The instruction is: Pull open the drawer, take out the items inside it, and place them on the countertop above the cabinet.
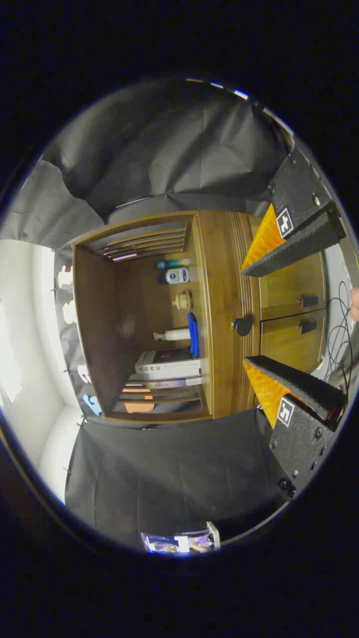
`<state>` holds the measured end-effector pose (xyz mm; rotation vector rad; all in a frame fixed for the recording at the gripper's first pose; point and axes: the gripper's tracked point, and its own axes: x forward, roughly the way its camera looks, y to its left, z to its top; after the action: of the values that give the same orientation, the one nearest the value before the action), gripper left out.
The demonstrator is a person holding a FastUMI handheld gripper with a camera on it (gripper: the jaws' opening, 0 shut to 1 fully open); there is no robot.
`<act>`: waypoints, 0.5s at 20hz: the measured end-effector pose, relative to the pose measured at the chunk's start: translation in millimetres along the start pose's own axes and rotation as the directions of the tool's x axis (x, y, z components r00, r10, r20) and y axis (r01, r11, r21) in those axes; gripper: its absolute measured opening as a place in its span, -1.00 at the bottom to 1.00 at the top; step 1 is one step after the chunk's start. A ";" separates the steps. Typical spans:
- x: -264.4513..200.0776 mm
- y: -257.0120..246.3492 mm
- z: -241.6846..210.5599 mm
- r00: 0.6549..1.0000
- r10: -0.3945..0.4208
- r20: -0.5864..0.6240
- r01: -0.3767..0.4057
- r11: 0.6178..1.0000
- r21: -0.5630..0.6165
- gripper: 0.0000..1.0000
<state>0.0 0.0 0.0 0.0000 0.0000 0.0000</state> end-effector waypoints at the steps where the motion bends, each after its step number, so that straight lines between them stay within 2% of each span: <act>1: -0.6 2.5 0.0 1.000 0.005 0.001 -0.005 1.000 -0.006 1.00; 10: -0.3 4.0 -0.5 1.000 0.019 0.010 -0.019 0.999 -0.033 1.00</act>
<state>-0.3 4.0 -0.5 -0.0332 -0.0104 0.0187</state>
